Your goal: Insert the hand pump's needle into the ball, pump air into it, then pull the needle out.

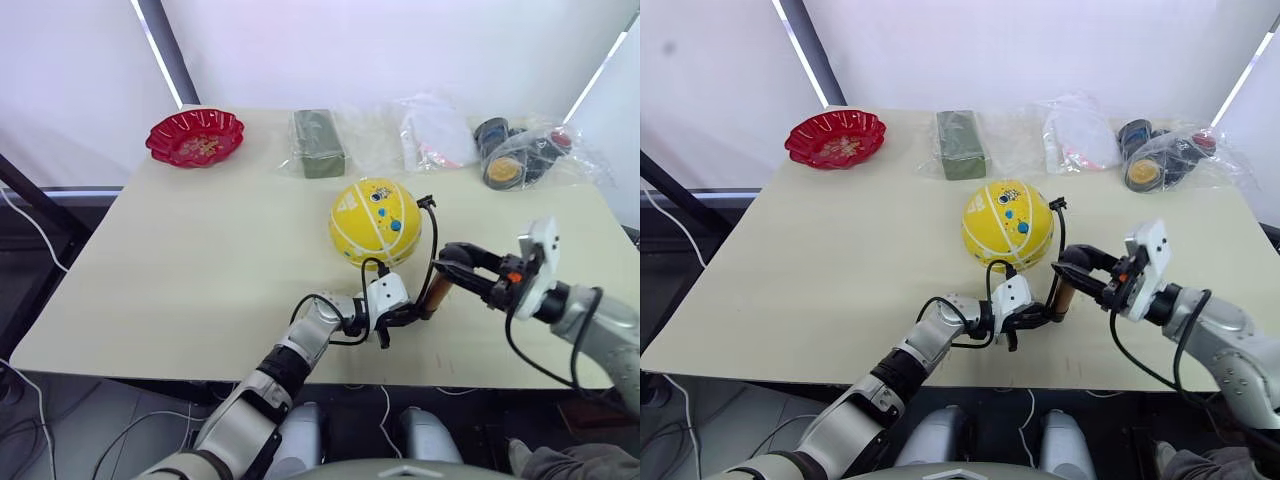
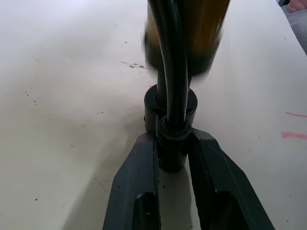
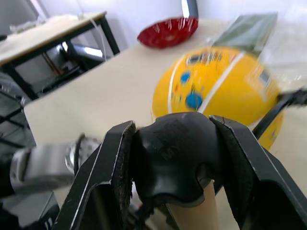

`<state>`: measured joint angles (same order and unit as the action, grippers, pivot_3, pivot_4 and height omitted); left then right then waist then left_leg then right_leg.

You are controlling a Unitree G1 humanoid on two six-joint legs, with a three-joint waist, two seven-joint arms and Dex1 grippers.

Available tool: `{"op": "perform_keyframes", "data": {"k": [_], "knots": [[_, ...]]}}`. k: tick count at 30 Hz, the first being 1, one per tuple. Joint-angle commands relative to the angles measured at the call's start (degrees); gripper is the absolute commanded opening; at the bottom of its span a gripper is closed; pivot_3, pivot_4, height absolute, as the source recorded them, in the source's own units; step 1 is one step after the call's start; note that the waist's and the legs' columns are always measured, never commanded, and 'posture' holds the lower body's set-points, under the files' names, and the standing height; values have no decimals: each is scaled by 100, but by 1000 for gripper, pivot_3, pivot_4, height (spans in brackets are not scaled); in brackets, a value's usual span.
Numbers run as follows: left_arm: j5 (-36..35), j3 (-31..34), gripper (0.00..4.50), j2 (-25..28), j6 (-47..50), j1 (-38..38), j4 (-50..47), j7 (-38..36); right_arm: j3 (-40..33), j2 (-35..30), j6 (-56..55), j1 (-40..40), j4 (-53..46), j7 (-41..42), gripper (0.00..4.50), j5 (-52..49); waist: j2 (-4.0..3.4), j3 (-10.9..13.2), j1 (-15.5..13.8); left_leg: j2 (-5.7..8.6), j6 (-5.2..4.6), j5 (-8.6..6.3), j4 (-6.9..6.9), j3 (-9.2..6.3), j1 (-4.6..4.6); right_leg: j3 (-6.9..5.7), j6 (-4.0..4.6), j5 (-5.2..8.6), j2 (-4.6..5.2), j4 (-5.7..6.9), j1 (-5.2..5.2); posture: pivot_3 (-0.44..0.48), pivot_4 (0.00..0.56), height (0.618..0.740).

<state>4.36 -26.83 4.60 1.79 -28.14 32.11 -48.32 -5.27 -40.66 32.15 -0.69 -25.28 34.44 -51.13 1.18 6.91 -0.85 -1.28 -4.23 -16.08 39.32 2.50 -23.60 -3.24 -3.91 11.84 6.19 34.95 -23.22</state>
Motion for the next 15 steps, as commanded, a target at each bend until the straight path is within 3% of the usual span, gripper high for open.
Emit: {"op": "perform_keyframes", "data": {"k": [1, 5, 10, 15], "knots": [[169, -119, 364, 111, 286, 224, 268, -71, 341, 36, 31, 286, 356, 160, 1925, 536, -8, -10, 1, 0, 0, 0, 0, 1, 1, 2, 0, 0, 0, 0, 0, 0, 150, 740], [165, -116, 364, 133, 289, 239, 247, -76, -245, -100, 123, 77, -123, 155, 1925, 202, -13, -8, -1, -4, 0, 0, -1, -2, 17, 0, 2, 0, -3, 0, 13, 0, 150, 740], [154, -126, 364, 160, 283, 250, 255, -125, -1668, -1005, 983, -597, -646, -196, 1925, -1374, -60, 23, -14, 1, 3, 1, 3, 2, -8, 2, 6, -5, 10, -1, -5, 0, 150, 740], [158, -135, 364, 169, 255, 233, 297, -186, -2434, -1768, 1599, -1299, -443, -749, 1925, -2749, -55, 33, -24, 2, 2, 1, 1, 2, -18, -1, 7, -4, 10, -4, -13, 0, 150, 740]]}}
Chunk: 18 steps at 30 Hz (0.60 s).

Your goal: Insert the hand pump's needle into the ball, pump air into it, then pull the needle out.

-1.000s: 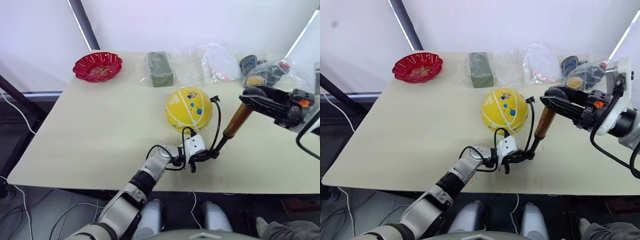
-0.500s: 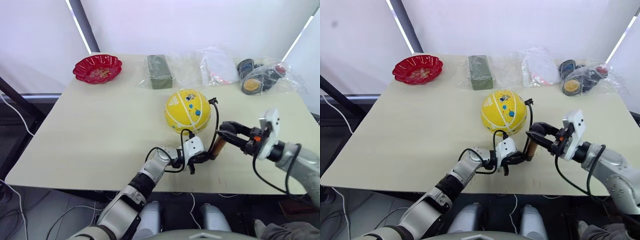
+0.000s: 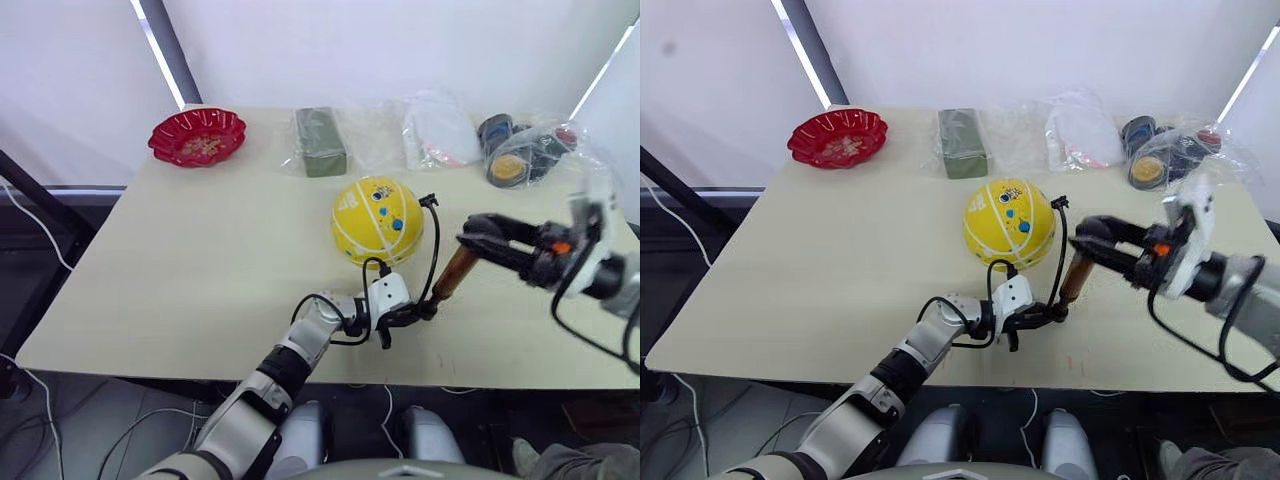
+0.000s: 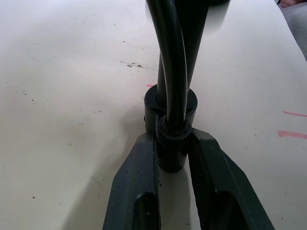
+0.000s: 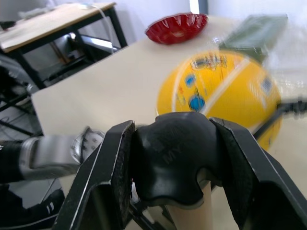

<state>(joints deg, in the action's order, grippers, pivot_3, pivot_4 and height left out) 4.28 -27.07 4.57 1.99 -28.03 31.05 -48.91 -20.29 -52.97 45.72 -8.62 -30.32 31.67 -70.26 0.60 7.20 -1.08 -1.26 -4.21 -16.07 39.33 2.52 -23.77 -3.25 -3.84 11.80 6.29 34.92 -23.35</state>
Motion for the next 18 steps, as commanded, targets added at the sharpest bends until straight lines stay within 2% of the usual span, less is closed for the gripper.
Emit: {"op": "perform_keyframes", "data": {"k": [1, 4, 7, 12, 16, 18], "knots": [[167, -110, 364, 171, 231, 217, 414, -133, -1030, -666, 332, -601, 128, -558, 1925, -1043, 1, 10, -1, 0, 0, 0, -1, 0, 0, 0, 0, 0, 0, -1, 0, 0, 150, 740], [168, -107, 364, 165, 221, 203, 442, -141, -1164, -916, 563, -676, 247, -723, 1925, -1415, 0, 28, -2, 1, 0, 0, 0, 5, 0, 1, 0, 0, 5, -1, -1, 0, 150, 740], [166, -103, 364, 160, 225, 200, 451, -148, -1014, -889, 663, -466, 203, -782, 1925, -1305, 1, 28, -2, 0, 0, 0, 0, 6, -1, 2, 0, 0, 4, -1, -1, 0, 150, 740], [174, -99, 364, 146, 240, 200, 454, -130, -76, -194, 434, 219, -11, -691, 1925, -423, 30, 10, -5, -1, -1, 0, 0, 5, 4, 3, -1, 0, -1, -1, 4, 0, 150, 740], [175, -91, 364, 140, 277, 217, 408, -91, 1330, 559, -121, 854, 290, -461, 1925, 1035, 51, -38, 17, -4, -1, 0, 3, 1, 16, 3, 0, 1, -6, 1, 13, 0, 150, 740], [173, -90, 364, 148, 296, 236, 371, -81, 1753, 859, -474, 1020, 560, -250, 1925, 1653, 55, -49, 21, -6, -1, 0, 3, 1, 21, 4, 0, 1, -9, 3, 16, 0, 150, 740]]}}
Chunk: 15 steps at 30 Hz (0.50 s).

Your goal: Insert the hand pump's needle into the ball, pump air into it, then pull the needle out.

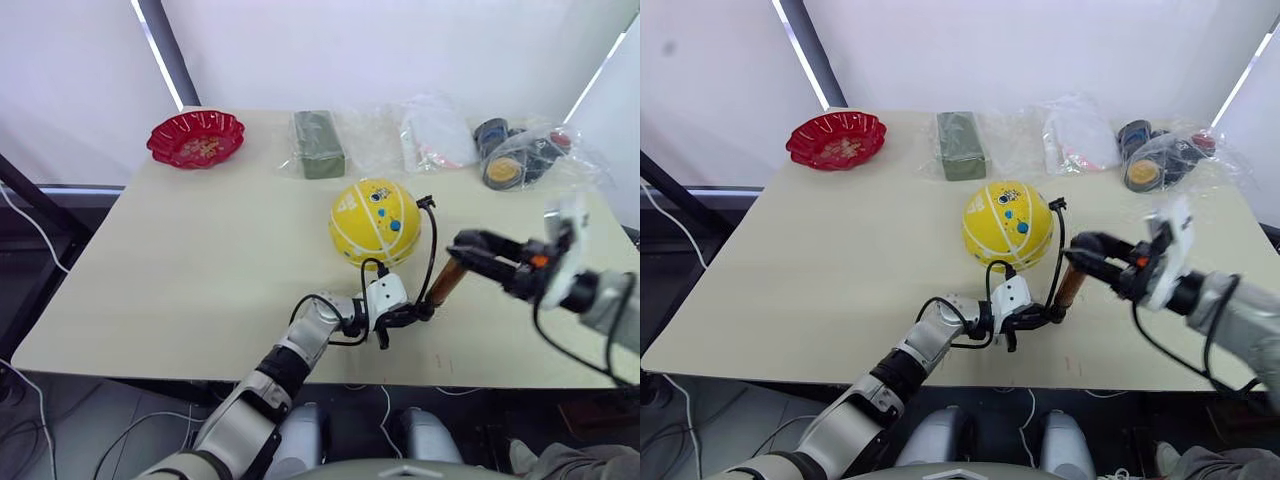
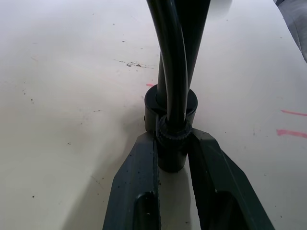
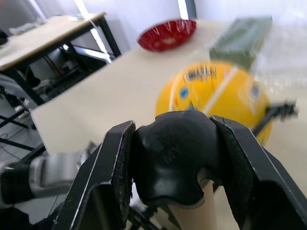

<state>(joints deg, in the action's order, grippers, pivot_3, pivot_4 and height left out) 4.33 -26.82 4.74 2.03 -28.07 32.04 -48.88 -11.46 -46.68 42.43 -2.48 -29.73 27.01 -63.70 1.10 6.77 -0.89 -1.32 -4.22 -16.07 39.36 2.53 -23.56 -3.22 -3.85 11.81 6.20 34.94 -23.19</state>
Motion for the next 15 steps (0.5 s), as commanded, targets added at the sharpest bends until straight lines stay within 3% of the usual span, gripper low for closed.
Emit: {"op": "perform_keyframes", "data": {"k": [1, 4, 8, 15], "knots": [[166, -114, 364, 143, 300, 251, 253, -83, 1052, 376, -342, 482, 667, 324, 1925, 1284, 16, -15, 1, 0, 0, 0, -1, 0, 4, 1, 0, 0, -1, -1, 3, 0, 150, 740], [168, -112, 364, 172, 318, 270, 210, -84, 1154, 667, -699, 600, 928, 558, 1925, 1708, 13, -23, 11, -5, 0, -1, -5, 0, 37, 3, 1, 1, -8, -2, 26, 0, 150, 740], [167, -106, 364, 206, 337, 268, 184, -89, 656, 644, -665, 478, 459, 640, 1925, 1423, 15, -25, 13, -18, 1, -2, -20, 0, 79, -2, 8, 8, -11, -4, 58, 0, 150, 740], [159, -133, 364, 232, 342, 304, 132, -137, -973, -326, 119, -643, -317, 130, 1925, -381, -62, 45, -6, -14, 3, -2, -20, 5, 58, -2, 18, 6, -2, -4, 46, 0, 150, 740]]}}
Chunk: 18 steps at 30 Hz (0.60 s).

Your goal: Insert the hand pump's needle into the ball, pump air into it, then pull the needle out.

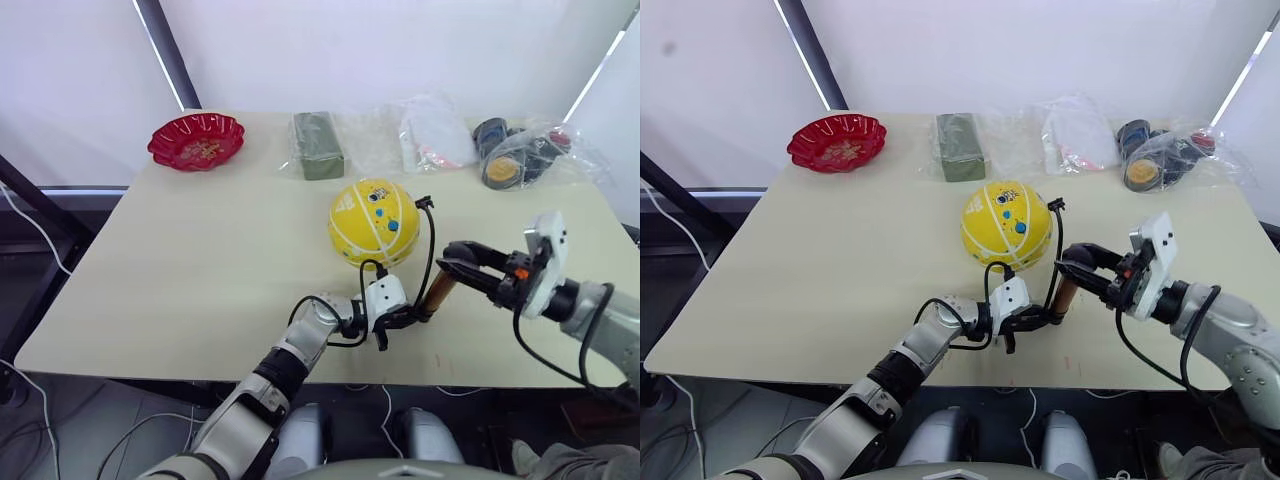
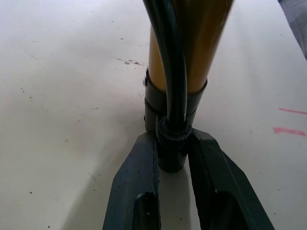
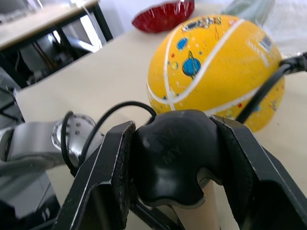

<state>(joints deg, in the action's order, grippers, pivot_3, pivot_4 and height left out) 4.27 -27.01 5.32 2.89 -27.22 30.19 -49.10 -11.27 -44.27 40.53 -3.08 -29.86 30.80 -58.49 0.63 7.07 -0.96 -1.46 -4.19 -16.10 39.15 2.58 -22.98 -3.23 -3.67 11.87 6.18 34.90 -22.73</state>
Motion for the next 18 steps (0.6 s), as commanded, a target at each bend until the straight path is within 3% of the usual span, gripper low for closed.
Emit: {"op": "perform_keyframes", "data": {"k": [1, 5, 8, 12, 18], "knots": [[164, -116, 364, 177, 252, 219, 318, -126, -1255, -784, 427, -829, -284, -354, 1925, -1311, -31, 35, 1, 5, 1, 0, 0, 2, -6, 0, -1, 0, 5, -1, -3, 0, 150, 740], [166, -110, 364, 184, 239, 222, 326, -154, -1961, -1551, 805, -1454, -16, -750, 1925, -2687, -20, 53, -3, 14, 0, 0, 2, 1, -40, -4, -3, -2, 16, -2, -34, 0, 150, 740], [164, -101, 364, 186, 233, 222, 333, -167, -2209, -1960, 1118, -1425, 73, -851, 1925, -3194, -17, 57, -12, 15, 1, 1, 12, -1, -83, -6, -3, -3, 16, 0, -68, 0, 150, 740], [161, -103, 364, 164, 241, 219, 343, -161, -1837, -1773, 1223, -809, -150, -831, 1925, -2642, -10, 55, -26, 17, 0, 0, 12, 4, -83, -5, -4, -3, 17, -2, -66, 0, 150, 740], [176, -110, 364, 165, 238, 215, 340, -145, -478, -825, 608, 61, -208, -528, 1925, -985, 38, 9, -3, 11, -1, 1, 17, -3, -73, -3, -4, -3, 5, 3, -61, 0, 150, 740]]}}
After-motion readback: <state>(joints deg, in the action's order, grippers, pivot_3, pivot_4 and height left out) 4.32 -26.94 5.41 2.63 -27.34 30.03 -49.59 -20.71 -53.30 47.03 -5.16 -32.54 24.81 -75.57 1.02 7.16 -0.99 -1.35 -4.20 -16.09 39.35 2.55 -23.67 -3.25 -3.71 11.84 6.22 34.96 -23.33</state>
